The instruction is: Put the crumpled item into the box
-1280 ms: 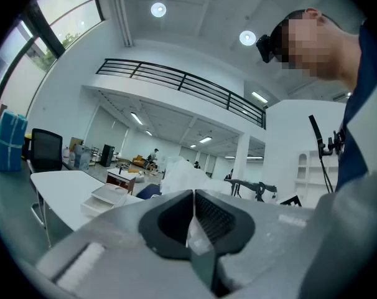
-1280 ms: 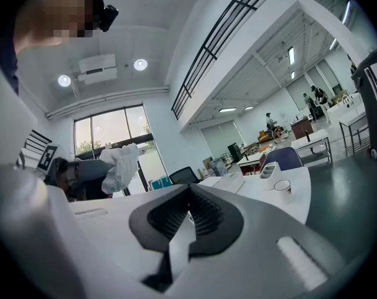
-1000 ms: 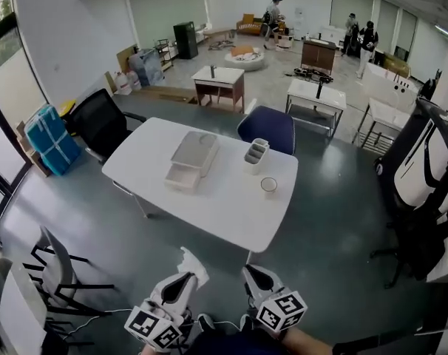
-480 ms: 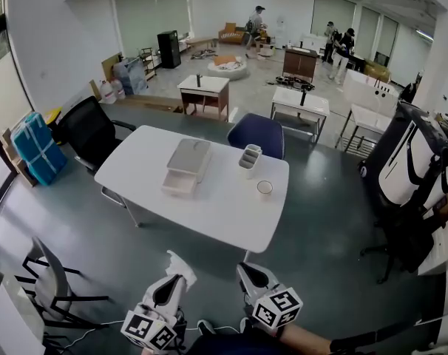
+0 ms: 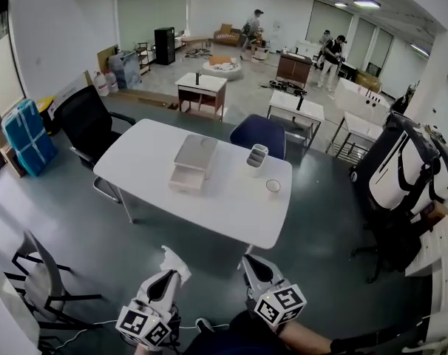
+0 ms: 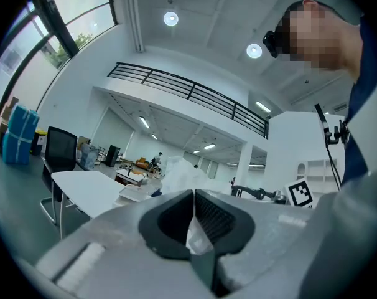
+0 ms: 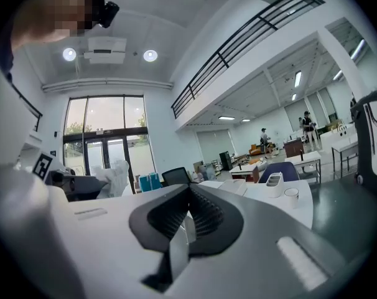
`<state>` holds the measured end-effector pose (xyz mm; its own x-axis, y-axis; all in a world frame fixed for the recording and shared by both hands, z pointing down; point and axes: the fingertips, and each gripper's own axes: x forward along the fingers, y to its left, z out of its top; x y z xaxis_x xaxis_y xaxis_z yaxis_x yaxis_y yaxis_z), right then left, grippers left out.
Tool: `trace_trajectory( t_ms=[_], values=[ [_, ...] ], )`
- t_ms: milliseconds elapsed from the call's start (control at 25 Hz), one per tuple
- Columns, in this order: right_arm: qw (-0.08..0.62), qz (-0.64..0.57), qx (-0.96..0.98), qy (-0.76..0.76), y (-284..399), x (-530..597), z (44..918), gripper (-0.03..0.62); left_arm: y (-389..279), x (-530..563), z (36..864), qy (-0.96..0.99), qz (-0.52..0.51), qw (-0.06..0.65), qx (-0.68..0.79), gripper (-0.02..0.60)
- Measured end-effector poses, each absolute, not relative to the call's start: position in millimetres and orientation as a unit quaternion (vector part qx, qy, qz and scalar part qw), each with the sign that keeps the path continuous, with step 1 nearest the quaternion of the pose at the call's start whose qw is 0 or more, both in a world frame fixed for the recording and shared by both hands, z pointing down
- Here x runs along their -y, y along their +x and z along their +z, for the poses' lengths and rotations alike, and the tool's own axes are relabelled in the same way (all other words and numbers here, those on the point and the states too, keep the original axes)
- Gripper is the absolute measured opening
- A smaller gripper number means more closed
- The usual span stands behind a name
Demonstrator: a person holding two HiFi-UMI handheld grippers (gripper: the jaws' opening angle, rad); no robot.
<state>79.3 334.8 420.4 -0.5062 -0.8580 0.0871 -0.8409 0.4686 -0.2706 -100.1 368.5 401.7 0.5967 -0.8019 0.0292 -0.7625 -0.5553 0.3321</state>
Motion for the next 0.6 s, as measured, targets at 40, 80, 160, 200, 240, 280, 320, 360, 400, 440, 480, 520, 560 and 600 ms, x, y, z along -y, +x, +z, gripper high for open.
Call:
trace_trajectory(
  t_ms=[40, 80, 160, 200, 240, 280, 320, 360, 400, 440, 480, 520, 560, 600],
  values=[
    [0.024, -0.131, -0.857, -0.498, 75, -337, 420, 0.002, -105, -369, 404, 0.879, -0.062, 0.160, 0.444, 0.012],
    [0.019, -0.124, -0.857, -0.500, 71, -338, 420, 0.002, -110, -369, 406, 0.879, -0.062, 0.162, 0.444, 0.012],
    [0.014, -0.122, -0.857, -0.500, 64, -338, 422, 0.002, -117, -368, 409, 0.878, -0.063, 0.164, 0.444, 0.012],
    [0.014, -0.124, -0.857, -0.499, 62, -337, 424, 0.002, -120, -367, 411, 0.878, -0.064, 0.165, 0.445, 0.012],
    [0.014, -0.125, -0.857, -0.499, 59, -334, 426, 0.002, -122, -364, 413, 0.877, -0.064, 0.167, 0.446, 0.012],
    [0.014, -0.127, -0.857, -0.499, 57, -332, 428, 0.002, -125, -362, 416, 0.876, -0.064, 0.169, 0.448, 0.012],
    [0.014, -0.128, -0.857, -0.499, 56, -329, 429, 0.002, -127, -359, 418, 0.875, -0.064, 0.171, 0.449, 0.012],
    [0.014, -0.130, -0.857, -0.498, 54, -325, 431, 0.002, -129, -356, 420, 0.874, -0.063, 0.173, 0.451, 0.012],
    [0.015, -0.132, -0.858, -0.497, 53, -321, 432, 0.002, -130, -352, 421, 0.872, -0.062, 0.174, 0.453, 0.012],
    [0.015, -0.134, -0.859, -0.495, 52, -316, 433, 0.002, -131, -348, 421, 0.871, -0.060, 0.174, 0.455, 0.012],
    [0.017, -0.136, -0.860, -0.492, 50, -310, 434, 0.002, -132, -344, 422, 0.871, -0.058, 0.173, 0.457, 0.012],
    [0.018, -0.138, -0.861, -0.490, 49, -303, 435, 0.002, -133, -339, 422, 0.869, -0.055, 0.172, 0.460, 0.012],
    [0.020, -0.141, -0.862, -0.487, 48, -296, 436, 0.002, -133, -334, 421, 0.868, -0.052, 0.170, 0.463, 0.012],
    [0.023, -0.143, -0.864, -0.483, 47, -289, 437, 0.002, -134, -330, 419, 0.867, -0.050, 0.168, 0.466, 0.012]
  ],
)
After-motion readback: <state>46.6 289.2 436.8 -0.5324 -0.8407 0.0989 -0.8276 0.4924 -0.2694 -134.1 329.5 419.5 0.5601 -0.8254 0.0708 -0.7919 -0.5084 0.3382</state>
